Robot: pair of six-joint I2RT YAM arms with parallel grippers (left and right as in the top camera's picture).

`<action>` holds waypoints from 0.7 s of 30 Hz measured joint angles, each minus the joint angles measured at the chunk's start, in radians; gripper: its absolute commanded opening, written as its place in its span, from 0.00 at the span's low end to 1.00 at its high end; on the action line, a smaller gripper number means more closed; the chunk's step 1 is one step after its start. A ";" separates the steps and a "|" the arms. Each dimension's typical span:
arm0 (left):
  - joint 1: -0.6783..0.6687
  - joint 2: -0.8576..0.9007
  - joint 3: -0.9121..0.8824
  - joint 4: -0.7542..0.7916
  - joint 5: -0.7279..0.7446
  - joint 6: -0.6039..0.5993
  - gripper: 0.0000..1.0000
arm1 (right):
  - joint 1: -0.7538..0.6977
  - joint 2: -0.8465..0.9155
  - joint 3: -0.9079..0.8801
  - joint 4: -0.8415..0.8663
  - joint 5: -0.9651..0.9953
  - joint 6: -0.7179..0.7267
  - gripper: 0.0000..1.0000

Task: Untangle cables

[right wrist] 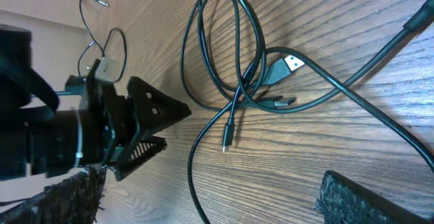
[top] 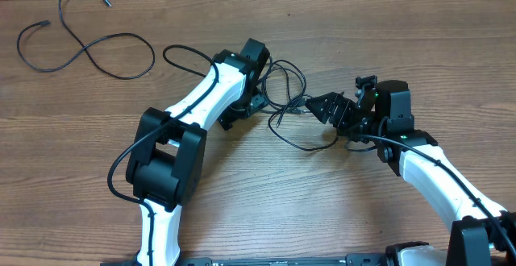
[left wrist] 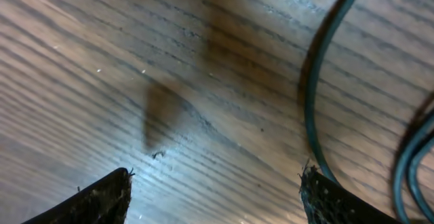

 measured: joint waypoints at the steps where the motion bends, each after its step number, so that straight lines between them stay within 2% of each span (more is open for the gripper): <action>1: 0.000 0.000 -0.008 0.008 0.000 0.000 0.79 | 0.000 0.000 0.000 0.000 0.000 0.000 1.00; 6: 0.000 0.000 -0.055 0.042 0.005 0.000 0.72 | 0.000 0.000 0.000 0.000 0.000 0.000 1.00; 11: -0.002 -0.008 -0.077 0.084 0.006 -0.002 0.72 | 0.000 0.000 0.000 0.000 -0.001 0.000 1.00; 16: -0.003 -0.017 -0.087 0.143 0.003 -0.003 0.68 | 0.000 0.000 0.000 0.000 0.000 0.000 1.00; 21: 0.010 -0.014 -0.019 0.090 0.015 0.061 0.71 | 0.000 0.000 0.000 0.001 0.000 0.000 1.00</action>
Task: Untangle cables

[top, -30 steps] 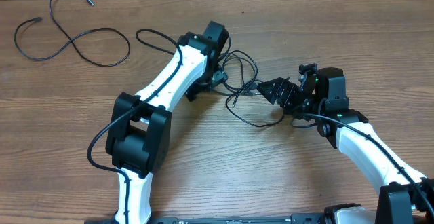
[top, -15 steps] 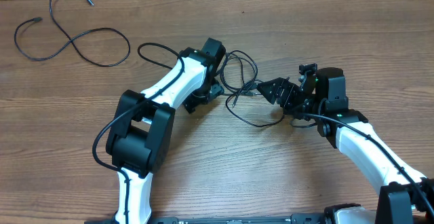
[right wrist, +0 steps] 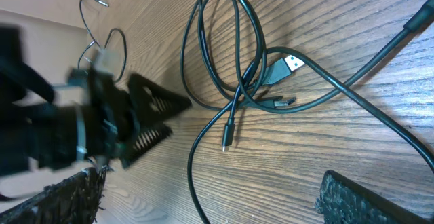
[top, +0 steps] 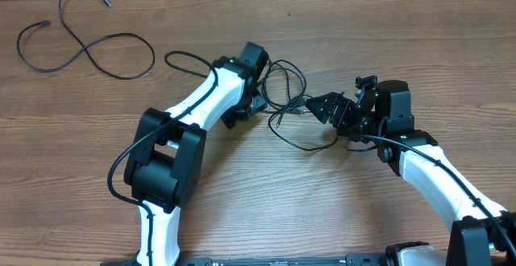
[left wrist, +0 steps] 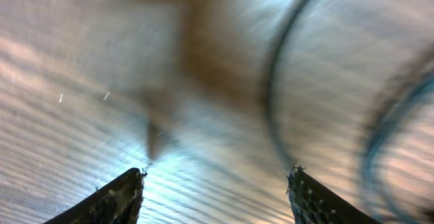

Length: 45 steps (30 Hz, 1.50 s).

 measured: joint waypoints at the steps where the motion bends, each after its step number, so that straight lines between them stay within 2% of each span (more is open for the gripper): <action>1: 0.005 0.000 0.022 0.003 -0.001 0.017 0.71 | 0.000 0.000 0.000 0.000 0.000 0.000 1.00; 5: 0.020 0.000 0.071 0.030 -0.001 0.035 0.70 | 0.000 0.000 0.000 0.000 0.000 0.000 1.00; 13: 0.027 0.034 0.071 0.026 -0.001 0.034 0.57 | 0.000 0.000 0.000 0.000 0.000 0.000 1.00; 23: 0.020 0.086 0.072 0.026 -0.043 0.037 0.52 | 0.000 0.000 0.000 0.000 0.000 0.000 1.00; 26: 0.013 0.093 0.083 0.022 -0.054 0.038 0.36 | 0.000 0.000 0.000 0.000 0.000 -0.001 1.00; 29: 0.009 0.099 0.091 -0.019 -0.070 0.046 0.05 | 0.000 0.000 0.000 0.000 0.000 0.000 1.00; 39: 0.012 0.117 0.119 -0.203 -0.141 0.048 0.04 | 0.000 0.000 0.000 0.000 0.000 0.000 1.00; 45: 0.030 0.167 0.299 -0.372 -0.148 0.098 0.04 | 0.000 0.000 0.000 0.009 0.000 0.000 1.00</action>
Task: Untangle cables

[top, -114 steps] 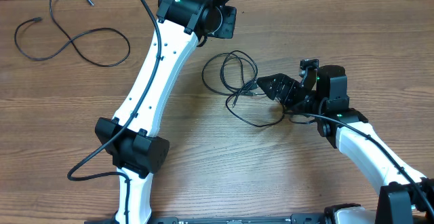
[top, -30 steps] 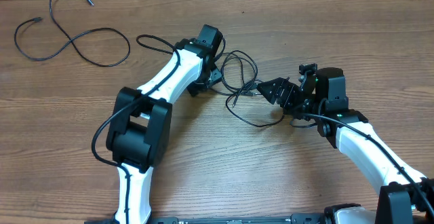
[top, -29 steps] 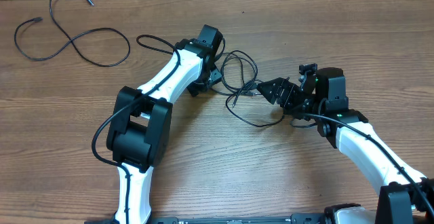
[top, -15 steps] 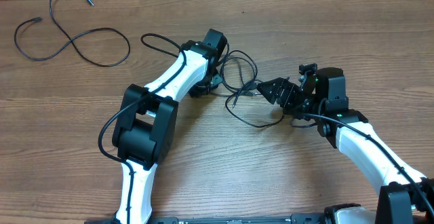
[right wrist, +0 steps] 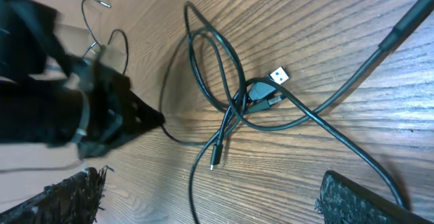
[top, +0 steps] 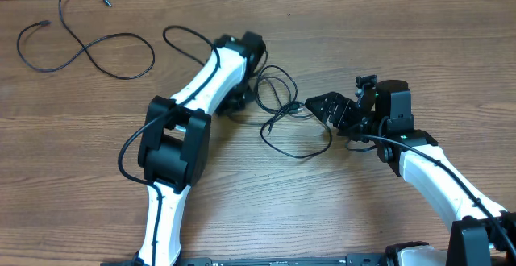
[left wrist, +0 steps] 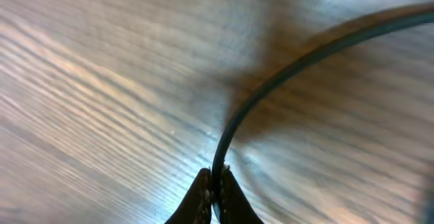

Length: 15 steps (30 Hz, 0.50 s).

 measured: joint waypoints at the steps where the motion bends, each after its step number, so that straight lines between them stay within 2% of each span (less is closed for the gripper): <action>1: 0.003 0.001 0.039 -0.025 0.000 0.010 0.04 | 0.000 0.000 0.000 0.001 0.000 0.000 1.00; 7: 0.006 0.001 0.306 -0.185 -0.003 0.086 0.04 | 0.000 0.000 0.000 0.007 0.000 0.000 1.00; 15: 0.006 0.001 0.602 -0.299 0.020 0.191 0.04 | 0.000 0.000 0.000 0.080 0.000 -0.022 1.00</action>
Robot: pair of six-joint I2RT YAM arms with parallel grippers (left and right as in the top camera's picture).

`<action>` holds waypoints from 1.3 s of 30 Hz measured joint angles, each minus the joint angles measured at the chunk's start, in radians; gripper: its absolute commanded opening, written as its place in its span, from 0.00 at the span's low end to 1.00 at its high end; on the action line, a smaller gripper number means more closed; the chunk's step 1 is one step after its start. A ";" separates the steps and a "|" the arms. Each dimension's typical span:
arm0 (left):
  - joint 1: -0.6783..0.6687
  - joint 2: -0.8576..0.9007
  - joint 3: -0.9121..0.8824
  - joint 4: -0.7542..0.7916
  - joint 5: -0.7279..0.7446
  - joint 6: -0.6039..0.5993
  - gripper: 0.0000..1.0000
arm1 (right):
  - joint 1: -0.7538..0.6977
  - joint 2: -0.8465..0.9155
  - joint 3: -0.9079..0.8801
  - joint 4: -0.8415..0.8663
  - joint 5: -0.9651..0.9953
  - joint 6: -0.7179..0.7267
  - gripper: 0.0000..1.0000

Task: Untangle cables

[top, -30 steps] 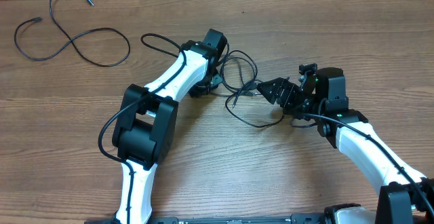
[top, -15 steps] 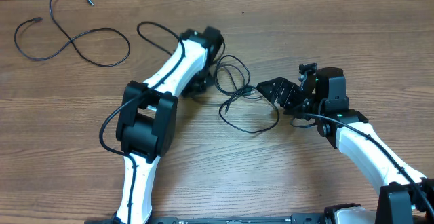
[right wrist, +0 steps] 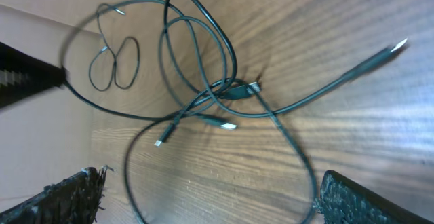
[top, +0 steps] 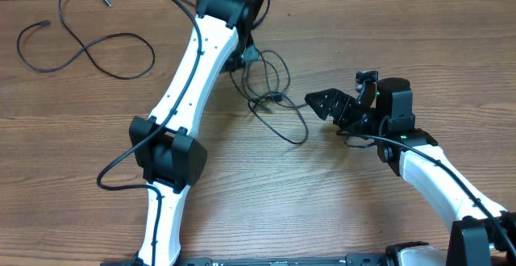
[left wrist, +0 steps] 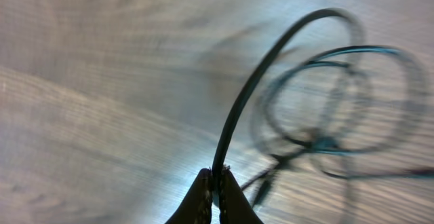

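Note:
A tangle of dark cables [top: 270, 85] lies mid-table, its loops and plugs crossing at a knot [right wrist: 227, 88]. My left gripper [top: 242, 52] is near the table's far edge, at the tangle's upper left, shut on one strand [left wrist: 234, 115] that rises from between its fingertips [left wrist: 215, 178]. The loops trail behind that strand [left wrist: 332, 108]. My right gripper [top: 322, 102] stands open just right of the tangle, and one loop [right wrist: 203, 176] lies on the wood between its fingers [right wrist: 68, 197].
A separate thin black cable [top: 85, 44] lies in loose curves at the far left, also seen as the small cable [right wrist: 115, 54] in the right wrist view. The left arm [top: 189, 72] stretches diagonally across the table's left half.
My left gripper, still shut on the strand, is now farther back near the far edge. The tangle has shifted up and left with it and its loops are stretched out. My right gripper stays put.
At first my left gripper was open, low over the wood beside the tangle's left loop. It was still open a moment later. Then it was shut on one strand, and now it holds that strand nearer the far edge, the tangle drawn after it.

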 measured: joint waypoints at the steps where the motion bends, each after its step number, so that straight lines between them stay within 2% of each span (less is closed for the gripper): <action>1: 0.000 0.000 0.035 -0.006 0.007 0.014 0.04 | 0.000 0.000 0.000 0.007 0.000 -0.002 1.00; 8: 0.000 0.000 0.193 -0.009 0.126 0.088 0.04 | 0.000 0.000 0.000 0.025 -0.004 -0.006 1.00; 18: 0.000 0.000 0.332 0.121 0.585 0.355 0.04 | 0.000 0.000 0.000 0.128 -0.028 0.005 1.00; 21: 0.000 0.000 0.364 0.123 0.633 0.380 0.04 | 0.000 0.000 0.000 0.129 -0.032 0.051 1.00; 28: -0.001 0.000 0.426 0.122 0.732 0.409 0.04 | 0.000 0.000 0.000 0.211 -0.067 0.305 1.00; 39: -0.002 -0.003 0.443 0.137 0.832 0.412 0.04 | 0.002 0.000 0.000 0.261 -0.079 0.284 1.00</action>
